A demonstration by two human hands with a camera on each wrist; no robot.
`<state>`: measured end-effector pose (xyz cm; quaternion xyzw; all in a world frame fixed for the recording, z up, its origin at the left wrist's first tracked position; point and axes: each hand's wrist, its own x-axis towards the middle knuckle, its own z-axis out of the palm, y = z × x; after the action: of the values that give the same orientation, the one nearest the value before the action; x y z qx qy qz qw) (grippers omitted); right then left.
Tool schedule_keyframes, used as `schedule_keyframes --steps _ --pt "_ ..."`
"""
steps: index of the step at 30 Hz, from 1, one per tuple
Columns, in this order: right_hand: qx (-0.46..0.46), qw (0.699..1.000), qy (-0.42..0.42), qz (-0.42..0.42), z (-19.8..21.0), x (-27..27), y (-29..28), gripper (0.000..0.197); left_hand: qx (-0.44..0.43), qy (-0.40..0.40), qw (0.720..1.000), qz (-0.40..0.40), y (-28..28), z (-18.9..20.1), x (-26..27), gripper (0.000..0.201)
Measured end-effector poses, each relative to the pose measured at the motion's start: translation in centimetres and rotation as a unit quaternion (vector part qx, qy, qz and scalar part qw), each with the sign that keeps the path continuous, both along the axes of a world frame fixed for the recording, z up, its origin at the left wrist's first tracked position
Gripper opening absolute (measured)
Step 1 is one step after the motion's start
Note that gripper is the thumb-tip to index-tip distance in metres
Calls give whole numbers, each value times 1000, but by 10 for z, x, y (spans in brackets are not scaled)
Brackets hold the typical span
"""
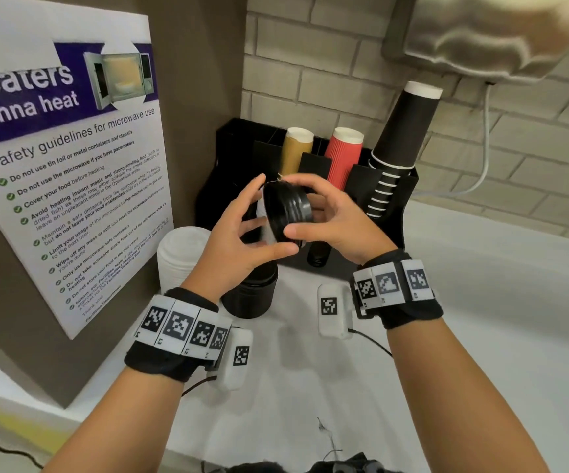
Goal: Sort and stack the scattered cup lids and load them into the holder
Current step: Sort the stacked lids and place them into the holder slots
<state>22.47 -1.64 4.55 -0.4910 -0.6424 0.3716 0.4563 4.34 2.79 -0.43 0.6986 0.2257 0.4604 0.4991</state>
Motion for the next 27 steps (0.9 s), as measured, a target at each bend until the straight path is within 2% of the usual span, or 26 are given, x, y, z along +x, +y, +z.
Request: schedule_keyframes --steps 3,5,7,9,11,13,16,19,22,24,27 --pt "38 996 4 -81 10 23 11 67 -18 -15 999 33 6 4 -8 88" --pt "51 987 -32 -151 11 43 23 67 -14 -17 998 53 10 7 -15 79" --pt "33 975 -99 -197 5 63 37 69 -5 -13 997 71 14 6 -21 65" --pt "-11 953 -212 -218 -7 78 50 72 0 -6 997 83 17 5 -25 57" --pt "-64 916 -328 -221 -21 86 61 77 -1 -1 996 86 18 3 -27 51" --pt "-99 890 -395 -207 -33 86 69 83 -6 -1 996 88 18 2 -29 48" --pt "-110 861 -459 -191 -41 79 79 87 -1 4 996 90 20 2 -29 46" --pt "-125 829 -518 -172 -48 70 84 81 3 9 996 94 22 4 -29 45" --pt "-152 765 -602 -169 -59 62 87 77 3 10 995 98 24 3 -30 45" --pt "-173 736 -634 -162 -65 57 90 77 3 16 995 98 25 2 -31 44" --pt "-200 718 -650 -146 -72 53 92 73 -2 22 995 100 26 0 -32 42"
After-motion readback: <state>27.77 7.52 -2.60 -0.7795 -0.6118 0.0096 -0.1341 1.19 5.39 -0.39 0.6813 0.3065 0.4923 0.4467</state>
